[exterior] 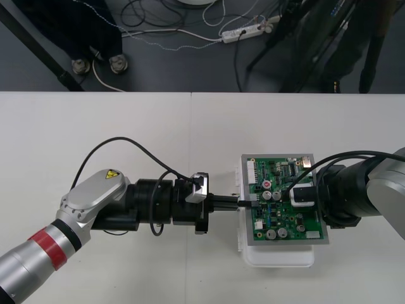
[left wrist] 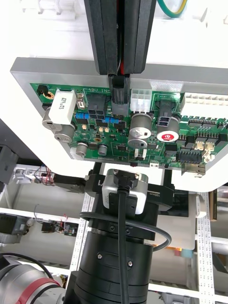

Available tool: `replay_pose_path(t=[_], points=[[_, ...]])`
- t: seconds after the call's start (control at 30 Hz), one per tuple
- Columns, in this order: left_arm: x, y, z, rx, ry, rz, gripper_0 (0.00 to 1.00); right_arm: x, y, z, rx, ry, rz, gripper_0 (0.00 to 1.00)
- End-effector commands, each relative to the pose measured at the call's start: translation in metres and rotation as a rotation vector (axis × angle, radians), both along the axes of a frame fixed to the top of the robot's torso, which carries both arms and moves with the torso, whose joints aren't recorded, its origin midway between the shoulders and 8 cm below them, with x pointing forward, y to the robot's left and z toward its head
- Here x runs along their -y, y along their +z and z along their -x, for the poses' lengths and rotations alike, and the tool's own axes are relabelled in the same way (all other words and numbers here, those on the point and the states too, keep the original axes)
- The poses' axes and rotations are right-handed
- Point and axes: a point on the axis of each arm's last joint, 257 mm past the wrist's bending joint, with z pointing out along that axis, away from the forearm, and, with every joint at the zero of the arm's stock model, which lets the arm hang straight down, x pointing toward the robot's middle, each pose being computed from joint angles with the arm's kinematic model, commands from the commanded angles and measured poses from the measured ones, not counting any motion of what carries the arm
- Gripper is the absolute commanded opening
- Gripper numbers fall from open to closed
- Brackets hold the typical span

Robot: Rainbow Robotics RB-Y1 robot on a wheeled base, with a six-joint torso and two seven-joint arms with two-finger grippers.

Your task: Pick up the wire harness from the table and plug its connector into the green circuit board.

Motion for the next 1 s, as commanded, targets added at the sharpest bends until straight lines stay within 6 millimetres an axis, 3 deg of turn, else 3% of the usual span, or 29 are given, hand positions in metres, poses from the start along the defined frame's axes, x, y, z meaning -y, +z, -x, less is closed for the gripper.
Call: replay_pose_path(t=[0.03, 1.0], points=[[0.0312, 0.0242, 0.0098, 0.012, -0.014, 0.072, 0.0, -0.0322, 0.0094, -0.0028, 0.017, 0.029, -0.062, 1.0], [0.0334, 0.018, 0.0125, 0.081, -0.021, 0.054, 0.0, -0.0331, 0.0084, -0.0006, 0.01, 0.025, -0.07, 1.0]])
